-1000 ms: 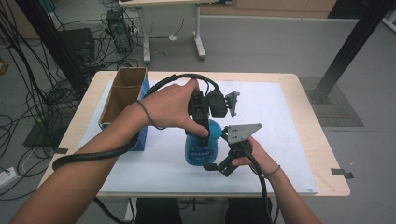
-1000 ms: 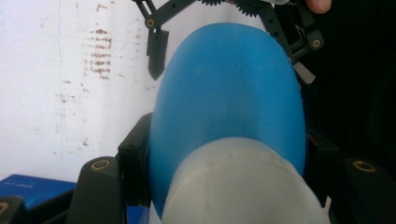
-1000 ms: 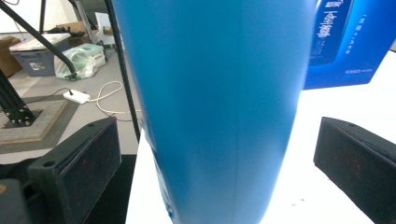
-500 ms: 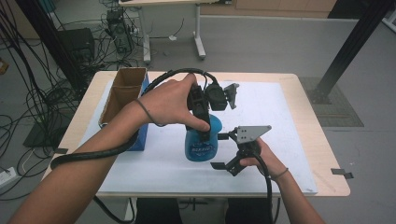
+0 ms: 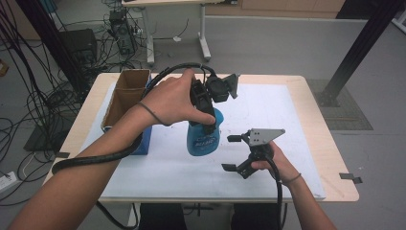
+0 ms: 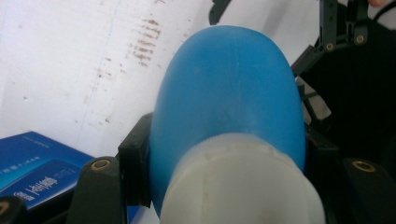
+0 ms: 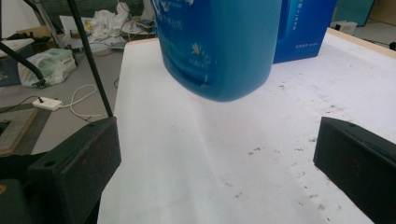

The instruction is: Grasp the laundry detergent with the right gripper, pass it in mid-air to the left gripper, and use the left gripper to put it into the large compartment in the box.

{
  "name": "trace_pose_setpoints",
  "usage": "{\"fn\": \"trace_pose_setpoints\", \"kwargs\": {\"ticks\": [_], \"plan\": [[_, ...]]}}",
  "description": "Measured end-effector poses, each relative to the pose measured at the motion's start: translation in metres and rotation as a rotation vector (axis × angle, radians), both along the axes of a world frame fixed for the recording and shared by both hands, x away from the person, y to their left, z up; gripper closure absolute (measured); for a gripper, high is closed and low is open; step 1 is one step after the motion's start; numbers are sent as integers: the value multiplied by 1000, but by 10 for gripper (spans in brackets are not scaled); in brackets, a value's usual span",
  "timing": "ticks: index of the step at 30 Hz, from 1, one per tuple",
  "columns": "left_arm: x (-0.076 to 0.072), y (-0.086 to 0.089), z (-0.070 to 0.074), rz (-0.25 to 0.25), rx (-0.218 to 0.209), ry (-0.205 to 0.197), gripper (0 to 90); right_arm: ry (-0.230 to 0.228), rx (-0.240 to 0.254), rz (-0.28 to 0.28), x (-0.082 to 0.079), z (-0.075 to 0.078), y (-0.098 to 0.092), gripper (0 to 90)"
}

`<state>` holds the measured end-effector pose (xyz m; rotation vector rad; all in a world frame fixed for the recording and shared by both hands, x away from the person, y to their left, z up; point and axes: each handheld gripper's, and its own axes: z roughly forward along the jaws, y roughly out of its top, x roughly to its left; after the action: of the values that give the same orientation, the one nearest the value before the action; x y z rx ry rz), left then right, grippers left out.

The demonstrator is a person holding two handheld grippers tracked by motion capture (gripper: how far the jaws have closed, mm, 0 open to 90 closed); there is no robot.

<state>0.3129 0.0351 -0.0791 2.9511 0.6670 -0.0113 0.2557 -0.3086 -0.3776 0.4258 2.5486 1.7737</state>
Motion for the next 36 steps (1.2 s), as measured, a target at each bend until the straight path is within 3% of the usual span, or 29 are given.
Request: {"fn": "trace_pose_setpoints", "kwargs": {"ticks": [2,4,8,15,36], "plan": [[4,2,2,44,-4,6,374,1,-1,-6,0,-1,-1,6],[7,8,5,132,-19,3,374,4,-1,-12,-1,-2,-2,6],[8,11,10,208,-16,-20,374,8,-7,-22,-2,-3,-4,7],[18,12,14,347,10,-12,374,7,-6,-35,-3,-4,-7,7],[54,34,48,536,-41,8,375,-7,-19,-49,-4,1,-3,9]]}}
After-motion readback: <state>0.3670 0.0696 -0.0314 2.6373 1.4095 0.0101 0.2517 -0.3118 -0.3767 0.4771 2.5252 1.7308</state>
